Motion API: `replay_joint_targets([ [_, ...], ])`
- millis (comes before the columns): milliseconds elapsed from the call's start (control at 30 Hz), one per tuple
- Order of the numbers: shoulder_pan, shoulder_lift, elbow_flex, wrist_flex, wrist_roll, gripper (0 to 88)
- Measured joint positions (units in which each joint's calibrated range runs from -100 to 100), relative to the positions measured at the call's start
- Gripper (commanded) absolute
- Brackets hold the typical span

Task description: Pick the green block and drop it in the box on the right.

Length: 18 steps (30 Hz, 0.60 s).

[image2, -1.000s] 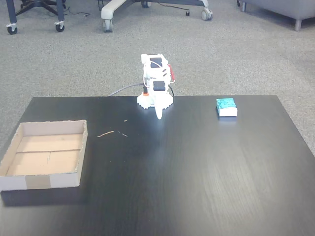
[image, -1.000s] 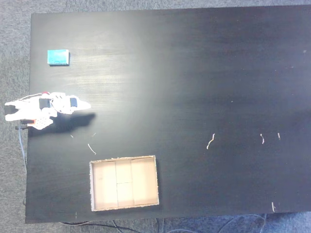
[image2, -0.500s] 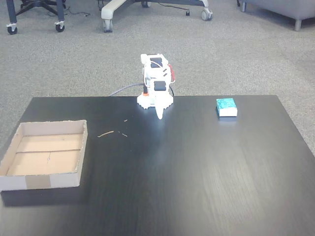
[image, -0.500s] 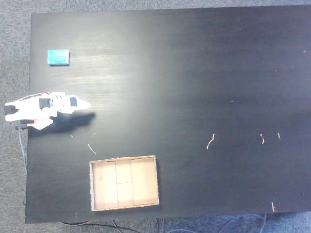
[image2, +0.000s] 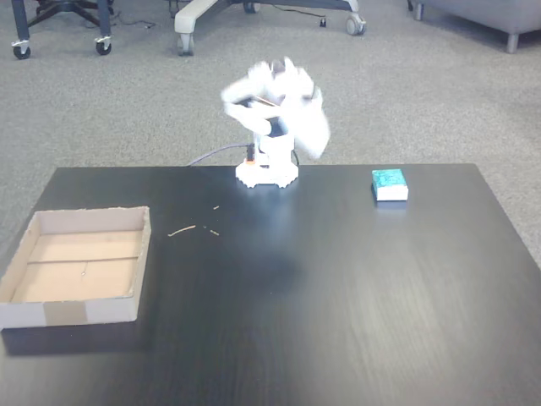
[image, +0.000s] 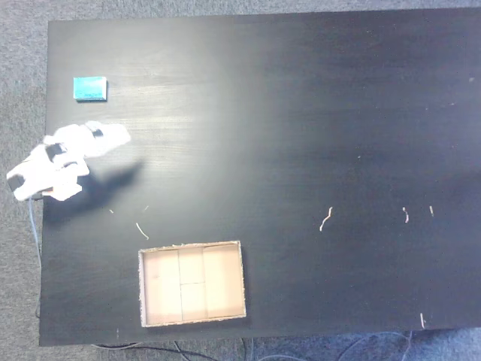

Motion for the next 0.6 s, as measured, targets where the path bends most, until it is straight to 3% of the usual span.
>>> replay_joint_targets([
  [100, -22.1, 17.7, -33.8, 11.1, 0.8, 31.4],
  [167, -30.5, 34.6, -55.5, 18.4, -0.3, 38.9],
  [300, -32.8, 58.7, -61.1, 23.5, 2.8, 47.1],
  [467, -30.2, 85.1, -64.4, 30.9, 8.0, 46.5],
  [600, -31.7, 93.2, -64.4, 32.5, 9.4, 47.2],
])
